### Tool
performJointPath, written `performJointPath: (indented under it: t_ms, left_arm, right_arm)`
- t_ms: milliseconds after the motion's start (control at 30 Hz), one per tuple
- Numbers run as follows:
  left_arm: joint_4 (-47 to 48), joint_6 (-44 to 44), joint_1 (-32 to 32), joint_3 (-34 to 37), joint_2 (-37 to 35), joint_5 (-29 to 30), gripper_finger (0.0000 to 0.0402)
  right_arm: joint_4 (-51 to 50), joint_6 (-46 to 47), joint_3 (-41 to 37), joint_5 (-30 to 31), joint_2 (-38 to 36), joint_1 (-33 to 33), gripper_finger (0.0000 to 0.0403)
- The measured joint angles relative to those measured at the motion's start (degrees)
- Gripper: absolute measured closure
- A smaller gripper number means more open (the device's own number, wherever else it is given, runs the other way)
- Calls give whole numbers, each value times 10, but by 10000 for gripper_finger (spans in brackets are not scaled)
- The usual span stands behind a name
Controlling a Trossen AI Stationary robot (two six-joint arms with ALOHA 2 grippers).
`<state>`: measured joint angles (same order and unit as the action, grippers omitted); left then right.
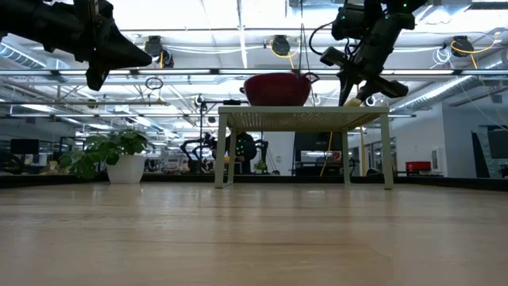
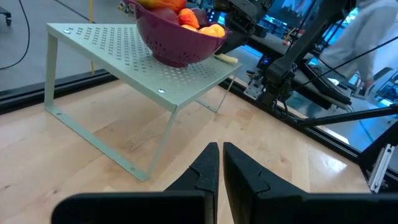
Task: Pick & Place Fruit
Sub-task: Put the knife on the shelf on the right of the strainer bowl
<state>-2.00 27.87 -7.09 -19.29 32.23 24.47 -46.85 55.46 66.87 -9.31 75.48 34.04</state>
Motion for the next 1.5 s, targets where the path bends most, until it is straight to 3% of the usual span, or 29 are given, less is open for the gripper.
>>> performJointPath:
  t_ms: [333,800,1367,1500]
  left_arm:
    - [0,7,0,0,0,0,380]
    - [0,11,0,0,0,0,380]
    - [1,21,0,0,0,1,380]
    - [1,21,0,0,0,1,380]
  right_arm:
    - [-1,-18,0,-12,0,0,305]
    - [4,-21,0,-12,-1,1,229]
    - [-1,-37,-2,17,-75,4,229]
    - [-2,-94,-2,17,-78,3,229]
